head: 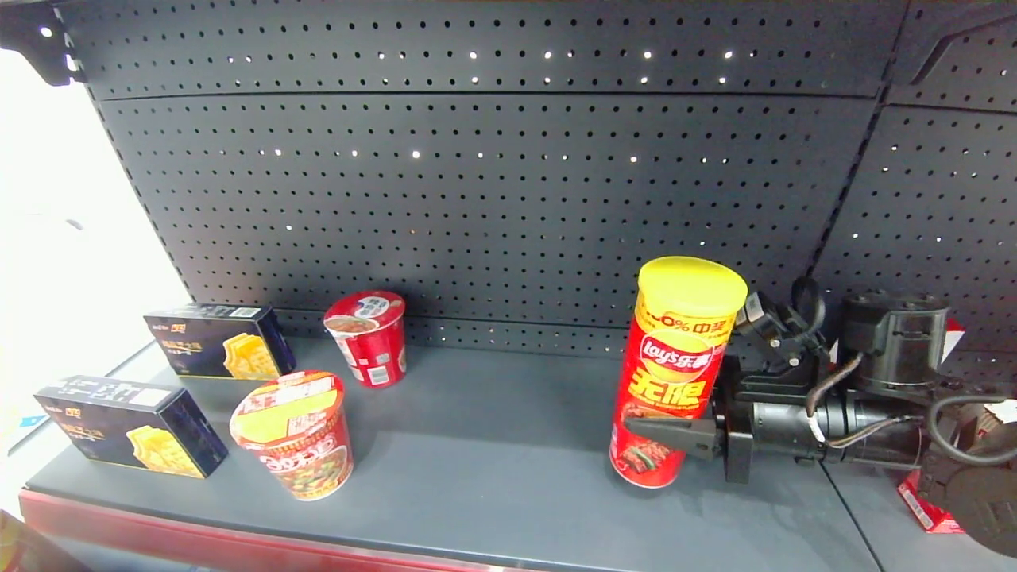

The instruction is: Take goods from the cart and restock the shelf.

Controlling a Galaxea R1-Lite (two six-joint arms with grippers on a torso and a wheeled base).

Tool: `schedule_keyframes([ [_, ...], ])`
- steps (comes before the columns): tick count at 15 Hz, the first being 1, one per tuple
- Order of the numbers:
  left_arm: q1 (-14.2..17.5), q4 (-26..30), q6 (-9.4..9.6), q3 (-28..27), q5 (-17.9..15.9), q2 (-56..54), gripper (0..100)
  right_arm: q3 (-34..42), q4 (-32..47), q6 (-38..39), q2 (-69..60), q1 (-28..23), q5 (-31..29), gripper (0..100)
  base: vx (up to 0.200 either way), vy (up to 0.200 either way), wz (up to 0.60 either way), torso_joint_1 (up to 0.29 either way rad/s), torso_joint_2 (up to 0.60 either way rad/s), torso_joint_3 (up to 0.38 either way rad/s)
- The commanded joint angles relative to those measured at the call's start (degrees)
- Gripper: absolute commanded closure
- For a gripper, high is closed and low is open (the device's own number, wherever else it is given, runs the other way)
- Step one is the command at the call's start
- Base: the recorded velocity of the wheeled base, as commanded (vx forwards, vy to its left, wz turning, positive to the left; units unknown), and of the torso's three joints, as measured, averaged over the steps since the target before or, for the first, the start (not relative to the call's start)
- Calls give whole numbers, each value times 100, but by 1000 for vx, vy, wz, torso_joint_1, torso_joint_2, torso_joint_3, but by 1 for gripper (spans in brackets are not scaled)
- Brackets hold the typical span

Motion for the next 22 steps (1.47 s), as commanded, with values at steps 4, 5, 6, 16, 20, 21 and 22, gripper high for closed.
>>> schedule_keyframes([
  [4, -3, -1, 1, 31, 1, -1, 100, 634, -369, 25, 13, 92, 47, 100, 0, 0, 0, 0, 0, 0],
  [5, -3, -1, 1, 58, 1, -1, 100, 634, -396, 34, 40, 145, 47, 100, 0, 0, 0, 0, 0, 0],
  [6, -3, -1, 1, 75, 1, -10, 100, 634, -396, 42, 57, 180, 47, 100, 0, 0, 0, 0, 0, 0],
  [16, 5, 7, 1, 163, 9, -133, 100, 792, -466, 42, 268, 224, 47, 100, 0, 0, 0, 0, 0, 0],
  [20, 5, 7, -8, 251, 9, -247, 100, 898, -466, 34, 198, 206, 47, 100, 0, 0, 0, 0, 0, 0],
  [21, 5, 7, 1, 251, 9, -247, 100, 907, -466, -1, 207, 206, 47, 100, 0, 0, 0, 0, 0, 0],
  [22, 5, 7, -8, 251, 9, -247, 100, 933, -466, -19, 233, 206, 47, 0, 0, 0, 0, 0, 0, 0],
])
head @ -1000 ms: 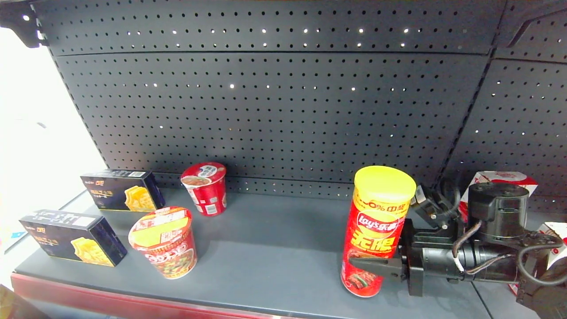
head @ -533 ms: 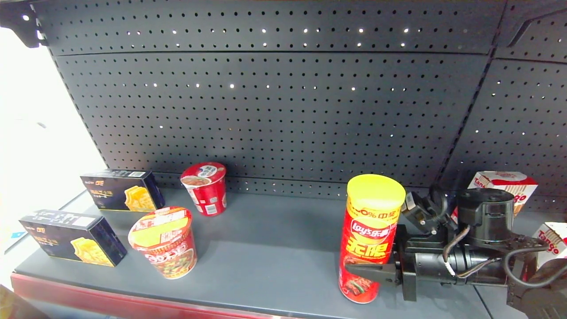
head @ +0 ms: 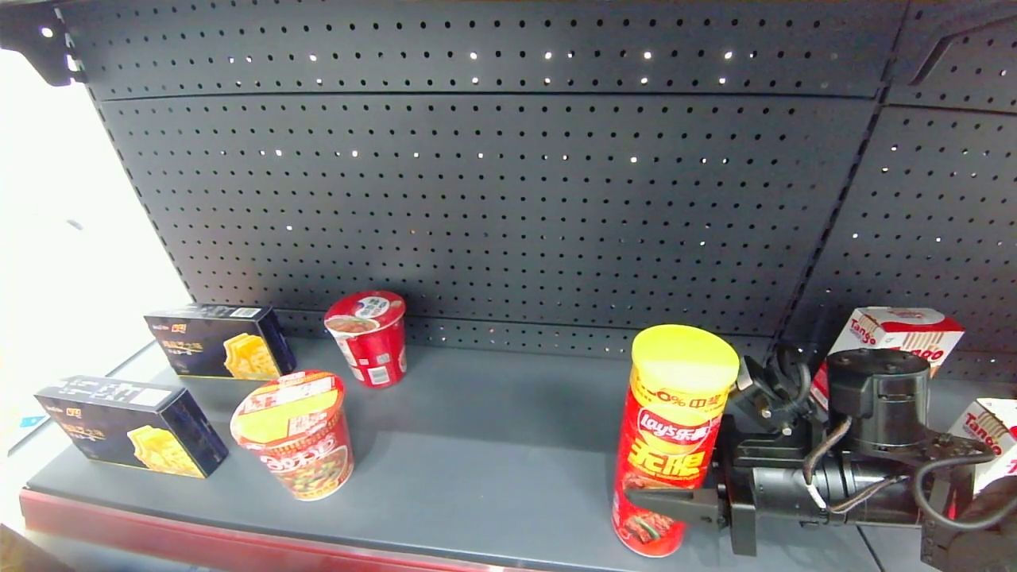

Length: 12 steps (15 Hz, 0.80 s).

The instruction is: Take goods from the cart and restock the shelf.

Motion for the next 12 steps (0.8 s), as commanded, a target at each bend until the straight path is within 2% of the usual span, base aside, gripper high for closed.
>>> schedule_keyframes([
  [1, 1, -1, 4, 13, 7, -25, 100, 25, 10, -8, 17, 3, 1, 0, 0, 0, 0, 0, 0, 0],
  [12, -8, -1, 4, 31, -2, -25, 100, 218, 19, -34, -343, -287, -52, 0, 0, 0, 0, 0, 0, 0],
])
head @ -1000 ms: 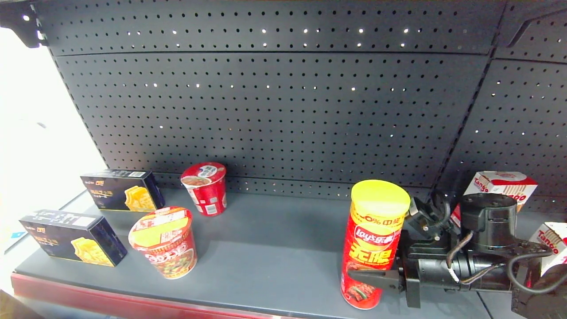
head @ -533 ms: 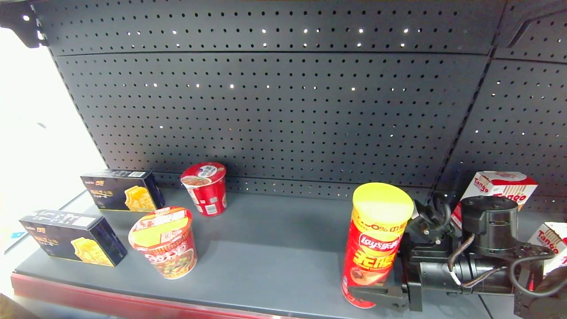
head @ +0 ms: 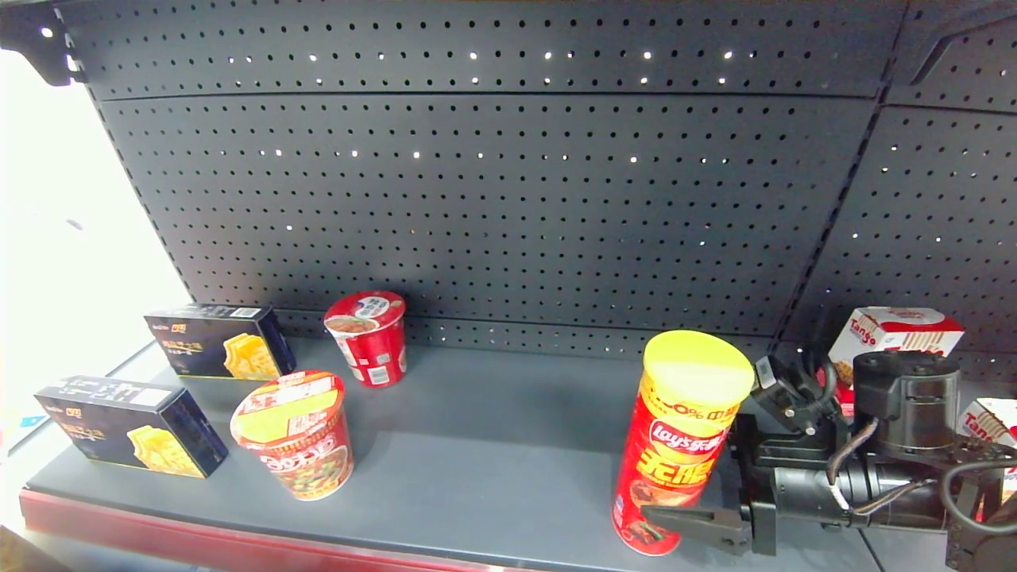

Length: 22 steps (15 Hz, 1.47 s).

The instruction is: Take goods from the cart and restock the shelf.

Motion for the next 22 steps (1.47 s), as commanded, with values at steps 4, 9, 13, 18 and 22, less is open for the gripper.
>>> schedule_keyframes([
  [4, 0, -1, -8, 61, -6, -1, 100, 111, -3, -2, -329, -82, 24, 0, 0, 0, 0, 0, 0, 0],
  [9, 0, -1, -8, 237, -6, -159, 100, 727, 15, 7, -1032, -178, 33, 0, 0, 0, 0, 0, 0, 0],
  [13, 0, -1, -8, 333, -6, -203, 100, 788, 120, 16, -1507, -240, 33, 0, 0, 0, 0, 0, 0, 0],
  [18, -8, 315, -8, 342, -6, -475, 100, 691, 296, 34, -2043, -257, -11, 0, 0, 0, 0, 0, 0, 0],
  [22, -8, 684, -8, 228, -6, -923, 100, 639, 999, 34, -3010, -249, -406, 0, 0, 0, 0, 0, 0, 0],
])
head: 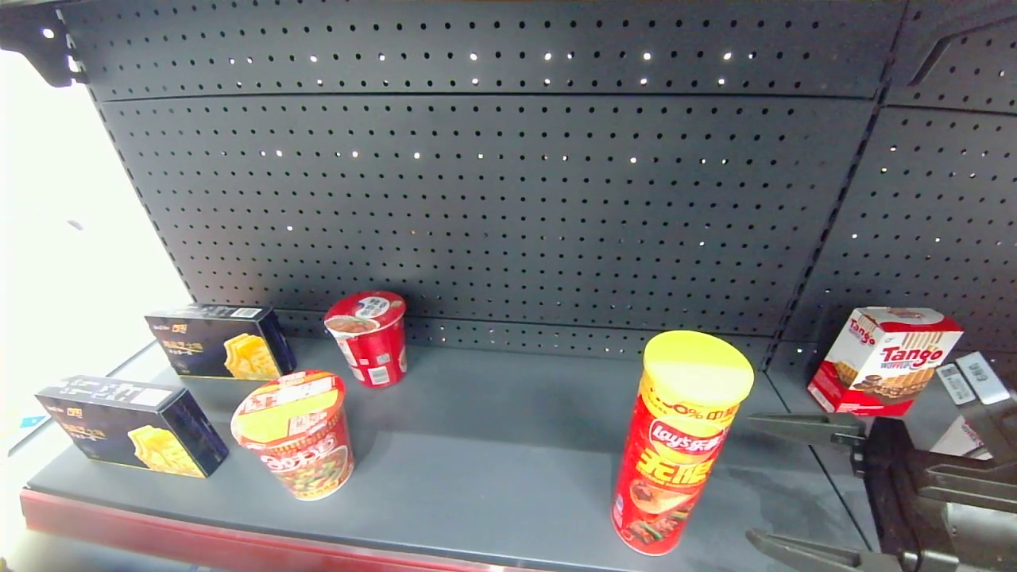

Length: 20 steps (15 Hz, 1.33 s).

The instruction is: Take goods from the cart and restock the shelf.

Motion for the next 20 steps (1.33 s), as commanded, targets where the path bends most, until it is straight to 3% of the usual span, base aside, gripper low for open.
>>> schedule_keyframes([
  [1, -1, 15, -2, -29, 1, -228, 100, -118, 424, -4, -815, 37, -265, 0, 0, 0, 0, 0, 0, 0],
  [4, -19, 6, 7, -21, -17, -237, 100, -399, 1303, -4, -1474, 81, -898, 0, 0, 0, 0, 0, 0, 0],
  [5, -19, 6, 7, -21, -35, -246, 100, -645, 1892, -22, -1826, 196, -1698, 0, 0, 0, 0, 0, 0, 0],
  [8, -63, 6, 7, -12, -17, -422, 100, -540, 2155, -4, -2380, 617, -3218, 0, 0, 0, 0, 0, 0, 0],
  [13, -45, 6, 7, -21, -17, -641, 100, -13, 2147, 31, -3083, 538, -3728, 0, 0, 0, 0, 0, 0, 0],
  [16, -63, 6, -2, -21, -26, -641, 100, 726, 2243, 259, -3795, 494, -4423, 0, 0, 0, 0, 0, 0, 0],
  [18, -63, 6, -2, -21, -26, -641, 100, 963, 2542, 356, -4331, 283, -4739, 0, 0, 0, 0, 0, 0, 0],
  [20, -63, 6, -2, -21, -26, -641, 100, 1156, 3272, 374, -5218, -525, -4792, 0, 0, 0, 0, 0, 0, 0],
])
